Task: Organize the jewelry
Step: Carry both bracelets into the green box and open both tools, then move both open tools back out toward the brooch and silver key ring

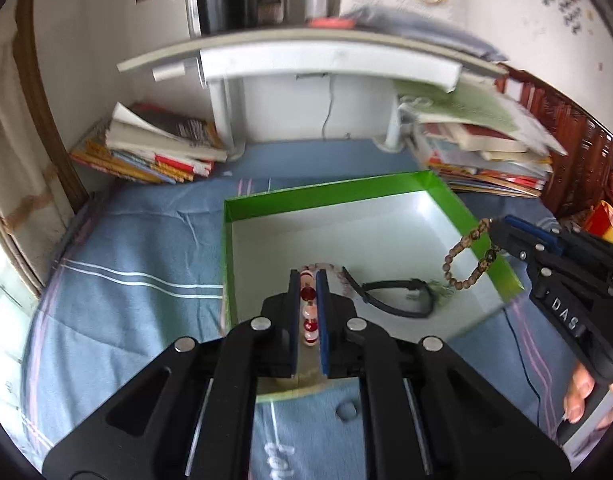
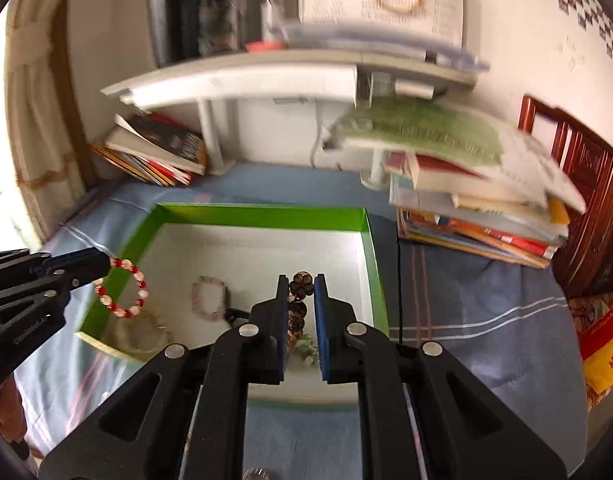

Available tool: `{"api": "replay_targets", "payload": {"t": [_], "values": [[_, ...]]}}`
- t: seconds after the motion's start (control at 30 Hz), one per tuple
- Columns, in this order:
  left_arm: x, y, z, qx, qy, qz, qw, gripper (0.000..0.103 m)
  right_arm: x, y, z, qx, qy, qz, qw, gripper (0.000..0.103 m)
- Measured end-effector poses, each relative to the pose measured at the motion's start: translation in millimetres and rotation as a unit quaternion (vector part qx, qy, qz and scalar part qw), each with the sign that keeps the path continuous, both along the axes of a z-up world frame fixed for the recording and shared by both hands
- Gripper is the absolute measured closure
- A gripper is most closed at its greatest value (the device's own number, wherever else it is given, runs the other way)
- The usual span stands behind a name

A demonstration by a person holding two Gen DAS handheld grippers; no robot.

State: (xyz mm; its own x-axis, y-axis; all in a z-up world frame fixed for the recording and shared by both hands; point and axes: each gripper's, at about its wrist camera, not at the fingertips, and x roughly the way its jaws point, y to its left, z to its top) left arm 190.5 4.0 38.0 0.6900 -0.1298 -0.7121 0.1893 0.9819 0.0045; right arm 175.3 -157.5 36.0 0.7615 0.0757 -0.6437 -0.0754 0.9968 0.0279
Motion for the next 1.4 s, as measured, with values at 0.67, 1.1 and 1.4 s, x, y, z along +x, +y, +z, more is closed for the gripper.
{"api": "replay_targets", "payload": {"t": [0.67, 1.1, 1.4], "values": [[-78, -20, -42, 0.019, 0.039, -0.048, 0.9979, 0.049, -104, -15, -57, -0.018, 0.091, 0.039, 0.995, 0.054], [-85, -59, -102, 0.05, 0.107, -0.094, 0.9886, 0.048, -145, 27, -99, 0.0, 0.163, 0.122, 0.979, 0.054], [-75, -38, -115, -0.007, 0.137, -0.081, 0.9872, 0.081, -134, 19, -105, -0.027, 0.149, 0.078, 0.985, 0.054]]}}
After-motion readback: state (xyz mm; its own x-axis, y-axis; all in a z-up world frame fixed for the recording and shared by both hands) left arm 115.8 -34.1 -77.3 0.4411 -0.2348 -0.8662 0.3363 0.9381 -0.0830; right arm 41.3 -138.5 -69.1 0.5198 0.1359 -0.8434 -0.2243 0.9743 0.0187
